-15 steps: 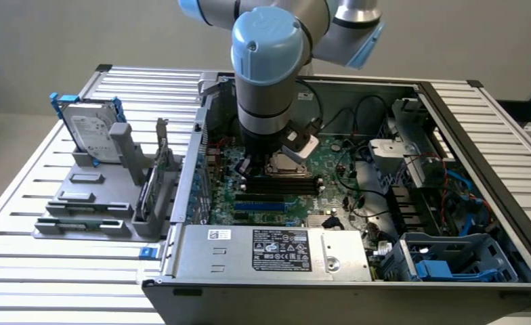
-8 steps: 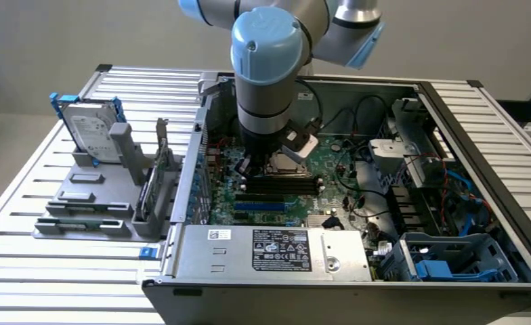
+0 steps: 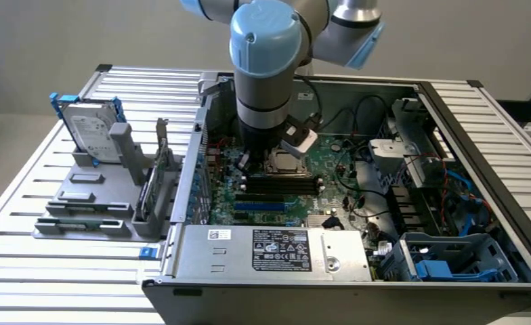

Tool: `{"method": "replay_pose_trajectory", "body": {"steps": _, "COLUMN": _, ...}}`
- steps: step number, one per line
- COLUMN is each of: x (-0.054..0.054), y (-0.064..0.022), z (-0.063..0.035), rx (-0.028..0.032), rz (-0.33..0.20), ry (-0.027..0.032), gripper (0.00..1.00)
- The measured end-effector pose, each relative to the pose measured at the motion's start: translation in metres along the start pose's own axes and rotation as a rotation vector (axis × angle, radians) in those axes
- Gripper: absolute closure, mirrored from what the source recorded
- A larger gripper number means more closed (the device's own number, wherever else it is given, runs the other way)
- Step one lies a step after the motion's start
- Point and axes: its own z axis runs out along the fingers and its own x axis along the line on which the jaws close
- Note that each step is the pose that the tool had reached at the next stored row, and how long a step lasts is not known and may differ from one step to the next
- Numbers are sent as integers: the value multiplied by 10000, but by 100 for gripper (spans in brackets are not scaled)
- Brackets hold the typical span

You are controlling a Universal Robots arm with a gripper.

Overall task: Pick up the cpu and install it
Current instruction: 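Install the first cpu locking lever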

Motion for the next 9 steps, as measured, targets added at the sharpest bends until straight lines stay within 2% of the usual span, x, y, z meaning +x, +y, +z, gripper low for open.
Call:
{"method": "replay_pose_trajectory", "body": {"steps": 3, "x": 59, "y": -65, "z": -20, "rx": 1, "rz": -10, "ry": -4, "gripper": 89}}
{"method": "replay_pose_trajectory", "body": {"steps": 6, "x": 133, "y": -126, "z": -19, "rx": -4, "rz": -71, "ry": -39, "gripper": 89}}
{"method": "replay_pose_trajectory", "body": {"steps": 8, "x": 162, "y": -153, "z": -18, "rx": -13, "rz": -168, "ry": -91, "gripper": 89}}
{"method": "replay_pose_trajectory", "body": {"steps": 9, "x": 171, "y": -164, "z": -19, "rx": -23, "rz": -242, "ry": -137, "gripper": 89}}
